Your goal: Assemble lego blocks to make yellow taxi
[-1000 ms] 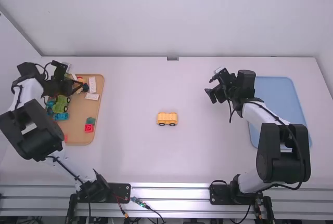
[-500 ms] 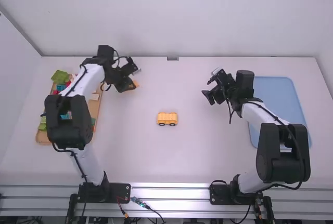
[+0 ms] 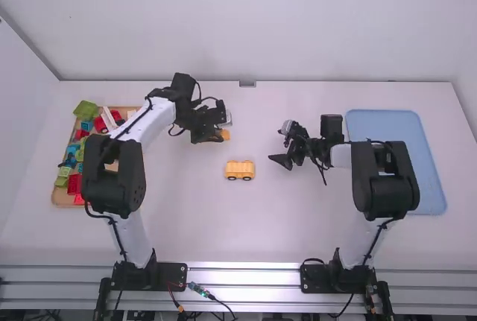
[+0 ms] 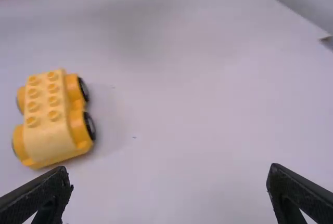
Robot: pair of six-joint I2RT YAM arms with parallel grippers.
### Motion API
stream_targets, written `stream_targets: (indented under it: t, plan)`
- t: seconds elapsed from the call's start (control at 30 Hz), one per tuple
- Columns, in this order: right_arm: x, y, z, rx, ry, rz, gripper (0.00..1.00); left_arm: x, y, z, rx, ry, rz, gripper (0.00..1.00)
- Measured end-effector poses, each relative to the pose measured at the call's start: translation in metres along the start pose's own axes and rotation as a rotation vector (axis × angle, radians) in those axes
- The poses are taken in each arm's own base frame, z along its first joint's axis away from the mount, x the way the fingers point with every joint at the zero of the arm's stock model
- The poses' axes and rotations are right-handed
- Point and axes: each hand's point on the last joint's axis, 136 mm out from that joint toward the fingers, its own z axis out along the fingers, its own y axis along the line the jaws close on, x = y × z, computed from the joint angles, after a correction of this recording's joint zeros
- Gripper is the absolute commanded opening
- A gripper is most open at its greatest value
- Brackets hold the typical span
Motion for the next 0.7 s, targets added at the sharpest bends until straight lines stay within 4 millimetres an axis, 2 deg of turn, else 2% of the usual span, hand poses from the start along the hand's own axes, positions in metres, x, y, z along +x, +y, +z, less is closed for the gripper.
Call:
stream_targets:
  t: [0.13, 0.33, 0.7]
  plan:
    - [-0.003, 0.021, 0.013, -0.076, -0.002, -0.033, 0.99, 0.004, -0.024, 0.021, 0.040, 0.019, 0.017, 0.01]
    - [-0.001, 0.048, 0.023, -0.162, 0.019, -0.065, 0.99, 0.001, -0.046, 0.026, 0.009, -0.008, 0.076, 0.02]
    - [-0.002, 0.051, 0.025, -0.145, -0.012, -0.143, 0.99, 0.003, -0.068, 0.027, 0.008, -0.066, 0.089, 0.02]
